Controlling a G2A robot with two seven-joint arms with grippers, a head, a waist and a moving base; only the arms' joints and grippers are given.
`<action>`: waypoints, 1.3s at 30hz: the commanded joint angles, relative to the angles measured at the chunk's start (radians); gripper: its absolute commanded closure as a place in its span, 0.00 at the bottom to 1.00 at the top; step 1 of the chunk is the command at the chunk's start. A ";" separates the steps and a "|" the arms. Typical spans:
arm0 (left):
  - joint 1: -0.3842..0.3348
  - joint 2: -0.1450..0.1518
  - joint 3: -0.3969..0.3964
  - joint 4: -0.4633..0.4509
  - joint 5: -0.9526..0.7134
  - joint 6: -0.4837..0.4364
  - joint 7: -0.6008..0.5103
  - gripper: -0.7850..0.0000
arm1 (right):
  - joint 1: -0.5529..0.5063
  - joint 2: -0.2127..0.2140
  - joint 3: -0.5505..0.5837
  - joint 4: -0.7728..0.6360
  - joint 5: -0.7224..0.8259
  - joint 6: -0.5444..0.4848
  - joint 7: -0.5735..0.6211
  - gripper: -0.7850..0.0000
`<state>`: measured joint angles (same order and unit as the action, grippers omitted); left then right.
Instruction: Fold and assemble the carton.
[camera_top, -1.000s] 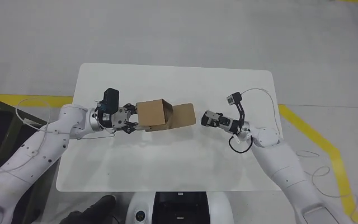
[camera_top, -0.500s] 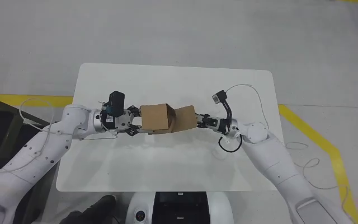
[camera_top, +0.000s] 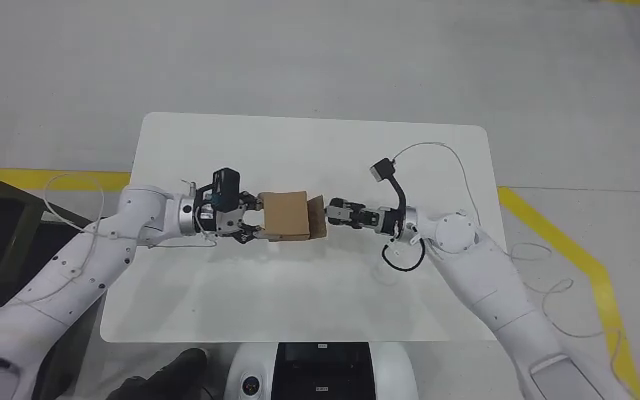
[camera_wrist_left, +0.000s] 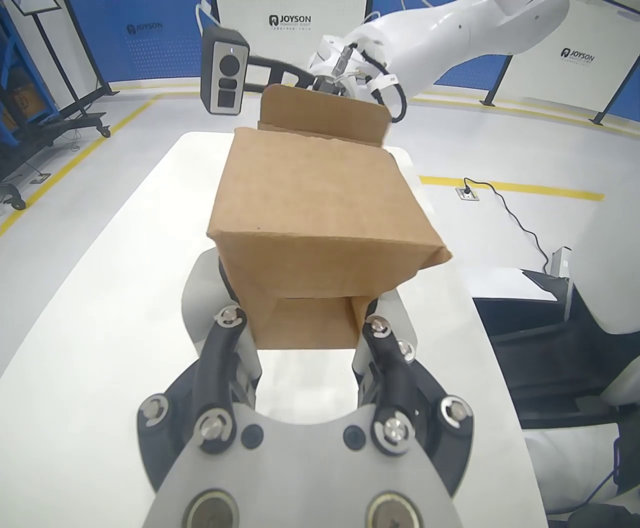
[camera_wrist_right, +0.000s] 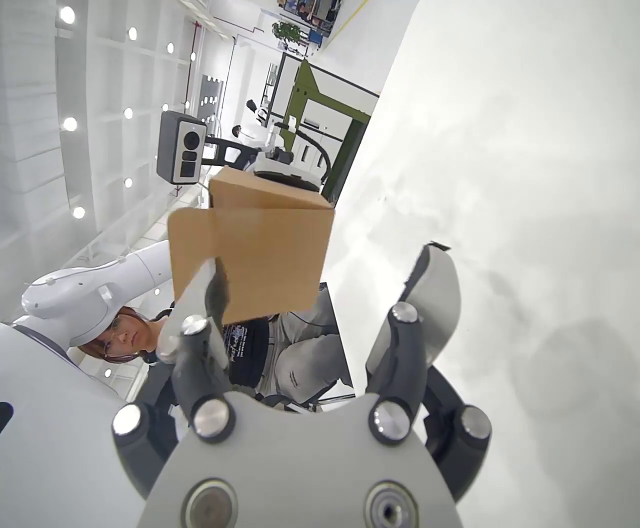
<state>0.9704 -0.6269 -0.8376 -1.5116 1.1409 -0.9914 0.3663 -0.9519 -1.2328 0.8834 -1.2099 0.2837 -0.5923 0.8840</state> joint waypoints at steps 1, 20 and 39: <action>0.001 -0.004 -0.001 0.002 0.001 0.003 -0.012 0.68 | -0.006 0.002 0.004 -0.020 -0.017 0.007 -0.007 0.17; 0.031 -0.026 -0.054 0.012 0.014 -0.011 -0.011 0.63 | -0.046 0.009 0.042 -0.077 0.046 -0.039 0.014 0.52; 0.056 -0.047 -0.100 0.017 0.031 -0.015 -0.028 0.63 | -0.040 -0.008 0.028 -0.003 0.268 -0.050 0.124 0.74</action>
<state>1.0244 -0.6735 -0.9352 -1.4945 1.1708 -1.0059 0.3386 -0.9945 -1.2397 0.9115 -1.2182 0.5505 -0.6446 1.0053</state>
